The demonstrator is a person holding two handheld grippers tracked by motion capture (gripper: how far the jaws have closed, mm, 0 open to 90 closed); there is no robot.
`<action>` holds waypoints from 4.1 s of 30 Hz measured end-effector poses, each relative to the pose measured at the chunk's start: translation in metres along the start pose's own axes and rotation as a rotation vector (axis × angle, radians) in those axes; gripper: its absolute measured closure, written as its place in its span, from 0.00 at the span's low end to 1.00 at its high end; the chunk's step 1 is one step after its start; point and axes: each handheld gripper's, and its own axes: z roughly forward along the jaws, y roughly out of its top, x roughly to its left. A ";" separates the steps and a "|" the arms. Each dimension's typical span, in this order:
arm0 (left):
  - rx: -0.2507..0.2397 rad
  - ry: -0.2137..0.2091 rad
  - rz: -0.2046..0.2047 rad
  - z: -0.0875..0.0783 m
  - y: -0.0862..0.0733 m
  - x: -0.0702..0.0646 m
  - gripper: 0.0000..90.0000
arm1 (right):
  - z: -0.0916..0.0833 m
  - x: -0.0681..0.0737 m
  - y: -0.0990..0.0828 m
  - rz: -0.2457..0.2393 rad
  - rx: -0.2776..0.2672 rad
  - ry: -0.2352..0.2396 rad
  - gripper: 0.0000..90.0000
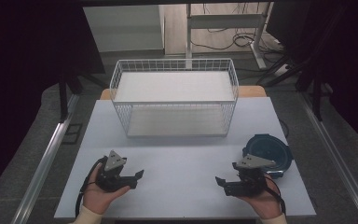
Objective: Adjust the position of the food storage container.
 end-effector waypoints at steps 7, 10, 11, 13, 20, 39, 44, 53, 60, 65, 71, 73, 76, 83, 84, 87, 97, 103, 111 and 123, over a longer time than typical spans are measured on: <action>0.009 0.006 0.009 0.001 0.002 -0.005 0.25 | -0.004 -0.003 -0.002 -0.002 0.002 -0.024 0.21; -0.013 -0.018 -0.031 0.002 0.000 0.000 0.26 | -0.006 -0.008 -0.002 0.013 -0.006 -0.018 0.23; -0.017 -0.025 -0.044 0.002 0.000 0.001 0.26 | -0.006 -0.009 -0.002 0.010 -0.007 -0.018 0.24; -0.024 -0.030 -0.067 0.002 0.000 0.003 0.26 | -0.006 -0.010 -0.002 0.009 -0.006 -0.016 0.24; -0.034 -0.051 -0.087 0.000 -0.006 0.002 0.27 | -0.006 -0.008 0.010 -0.008 0.003 0.010 0.30; -0.045 -0.058 -0.097 0.003 -0.013 0.002 0.26 | -0.012 -0.023 0.026 0.023 -0.020 0.016 0.41; -0.047 -0.050 -0.095 0.005 -0.013 0.002 0.26 | -0.023 -0.033 0.032 0.030 -0.043 -0.028 0.45; -0.026 -0.049 -0.078 0.010 -0.014 0.000 0.25 | -0.039 -0.060 0.034 0.072 -0.053 -0.065 0.55; -0.008 -0.053 -0.059 0.013 -0.013 -0.005 0.24 | -0.052 -0.082 0.030 0.087 -0.056 -0.125 0.64; -0.006 -0.050 -0.058 0.014 -0.013 -0.007 0.24 | -0.061 -0.104 0.026 0.094 -0.069 -0.154 0.70; -0.008 -0.053 -0.071 0.013 -0.014 -0.003 0.24 | -0.068 -0.125 0.020 0.131 -0.053 -0.200 0.83; -0.009 -0.054 -0.075 0.013 -0.014 -0.001 0.24 | -0.072 -0.138 0.017 0.157 -0.063 -0.223 0.89; -0.005 -0.052 -0.076 0.013 -0.014 0.000 0.24 | -0.076 -0.149 0.016 0.167 -0.056 -0.260 0.96; -0.025 -0.110 -0.117 0.011 -0.014 0.002 0.23 | -0.080 -0.169 0.006 0.199 -0.029 -0.314 0.99; -0.022 -0.096 -0.104 0.009 -0.013 0.000 0.23 | -0.080 -0.172 0.003 0.207 -0.021 -0.326 0.99; -0.024 -0.098 -0.097 0.008 -0.011 -0.003 0.23 | -0.084 -0.183 -0.007 0.231 0.009 -0.367 0.99; -0.028 -0.085 -0.097 0.008 -0.012 -0.002 0.23 | -0.066 -0.206 -0.037 0.280 0.145 -0.429 0.99; -0.032 -0.089 -0.109 0.007 -0.012 0.000 0.24 | -0.058 -0.202 -0.036 0.246 0.166 -0.368 0.99; -0.029 -0.089 -0.116 0.008 -0.012 0.002 0.24 | -0.059 -0.193 -0.032 0.190 0.212 -0.395 1.00; -0.036 -0.085 -0.119 0.008 -0.012 0.003 0.24 | -0.050 -0.176 -0.020 0.151 0.227 -0.353 1.00</action>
